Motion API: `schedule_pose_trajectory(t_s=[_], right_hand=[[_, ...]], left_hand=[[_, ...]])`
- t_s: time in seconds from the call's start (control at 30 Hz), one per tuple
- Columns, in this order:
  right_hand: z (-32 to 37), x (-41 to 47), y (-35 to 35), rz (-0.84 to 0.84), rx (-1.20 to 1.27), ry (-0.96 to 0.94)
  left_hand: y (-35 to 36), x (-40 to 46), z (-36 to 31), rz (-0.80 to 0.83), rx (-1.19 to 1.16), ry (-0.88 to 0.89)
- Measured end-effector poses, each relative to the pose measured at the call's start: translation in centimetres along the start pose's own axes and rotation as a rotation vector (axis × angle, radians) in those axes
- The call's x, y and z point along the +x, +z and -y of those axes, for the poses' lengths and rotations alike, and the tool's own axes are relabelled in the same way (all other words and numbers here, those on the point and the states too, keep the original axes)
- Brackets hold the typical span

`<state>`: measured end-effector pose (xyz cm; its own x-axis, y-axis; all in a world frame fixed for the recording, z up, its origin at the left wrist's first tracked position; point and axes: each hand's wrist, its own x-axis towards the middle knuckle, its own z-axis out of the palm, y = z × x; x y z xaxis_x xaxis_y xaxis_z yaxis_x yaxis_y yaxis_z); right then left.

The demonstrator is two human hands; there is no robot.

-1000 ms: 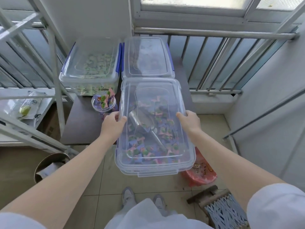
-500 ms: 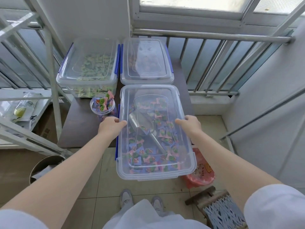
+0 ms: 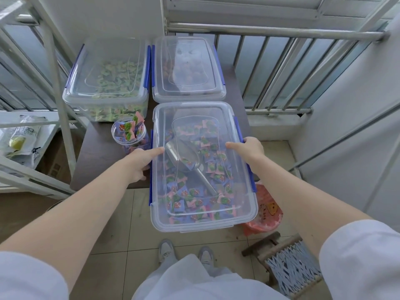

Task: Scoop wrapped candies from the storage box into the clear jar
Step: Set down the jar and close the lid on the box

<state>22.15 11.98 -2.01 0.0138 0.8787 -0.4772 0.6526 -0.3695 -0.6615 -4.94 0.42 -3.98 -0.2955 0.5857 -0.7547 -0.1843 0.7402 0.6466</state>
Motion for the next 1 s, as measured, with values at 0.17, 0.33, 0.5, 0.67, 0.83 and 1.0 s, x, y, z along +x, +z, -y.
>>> schedule_pose_trajectory(t_s=[0.17, 0.33, 0.5, 0.67, 0.83, 1.0], right_hand=[[0.1, -0.2, -0.2, 0.057, 0.071, -0.008], [-0.3, -0.4, -0.7, 0.032, 0.029, -0.01], [0.1, -0.8, -0.3, -0.053, -0.077, -0.03], [0.6, -1.0, -0.2, -0.064, -0.142, -0.024], [0.4, -1.4, -0.4, -0.041, -0.148, -0.051], [0.6, -1.9, -0.6, 0.006, -0.224, -0.069]], left_hand=[[1.0, -0.9, -0.6, -0.007, -0.026, -0.004], [2.3, -0.6, -1.0, -0.13, 0.149, 0.06], [4.1, -1.5, -2.2, -0.299, 0.476, 0.233], [5.0, -2.5, -2.6, -0.437, 0.767, 0.323], [4.8, -2.5, -2.6, -0.399, 0.77, 0.309], [4.0, -2.4, -2.1, -0.28, 0.68, 0.293]])
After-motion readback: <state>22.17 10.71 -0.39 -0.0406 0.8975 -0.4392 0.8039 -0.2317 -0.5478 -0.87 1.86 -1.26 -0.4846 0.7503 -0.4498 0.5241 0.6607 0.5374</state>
